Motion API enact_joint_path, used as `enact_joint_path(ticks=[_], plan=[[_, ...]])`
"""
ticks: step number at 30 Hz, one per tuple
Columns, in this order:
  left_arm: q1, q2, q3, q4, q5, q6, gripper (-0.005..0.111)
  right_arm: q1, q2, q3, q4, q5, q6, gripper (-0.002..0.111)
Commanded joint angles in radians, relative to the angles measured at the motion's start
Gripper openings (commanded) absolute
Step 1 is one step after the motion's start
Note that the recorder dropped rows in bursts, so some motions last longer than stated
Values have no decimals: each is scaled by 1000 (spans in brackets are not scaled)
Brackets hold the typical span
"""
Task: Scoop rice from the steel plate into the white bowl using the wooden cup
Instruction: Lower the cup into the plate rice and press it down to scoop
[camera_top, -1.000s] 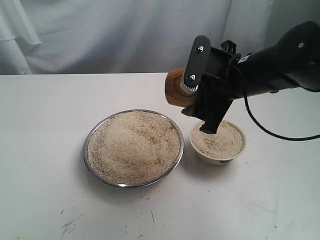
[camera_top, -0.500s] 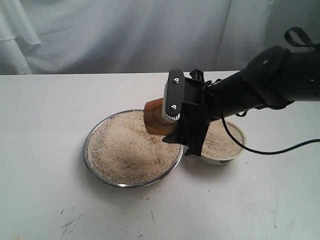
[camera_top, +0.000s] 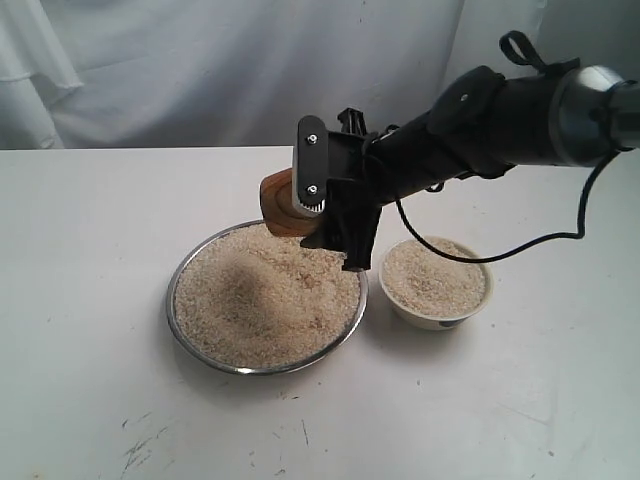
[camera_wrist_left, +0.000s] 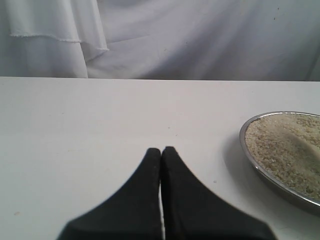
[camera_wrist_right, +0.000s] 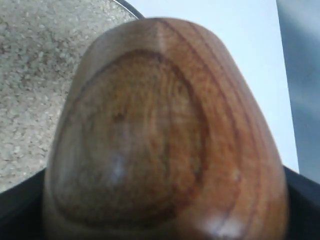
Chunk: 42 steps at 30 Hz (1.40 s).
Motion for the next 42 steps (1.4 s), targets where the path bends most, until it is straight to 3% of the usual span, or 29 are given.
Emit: enact_joint_path(ticks=[1,11,42], plan=[[-2,-5,5,-1,-6,-3,0,2,50,-53,-43,8,-28,0],[-2,-5,5,-1,-6,-3,0,2,137,-101,-43,12,-170,0],[-2,-5,5,-1,-6,-3,0,64,224,-161,-135,-35,-168,0]])
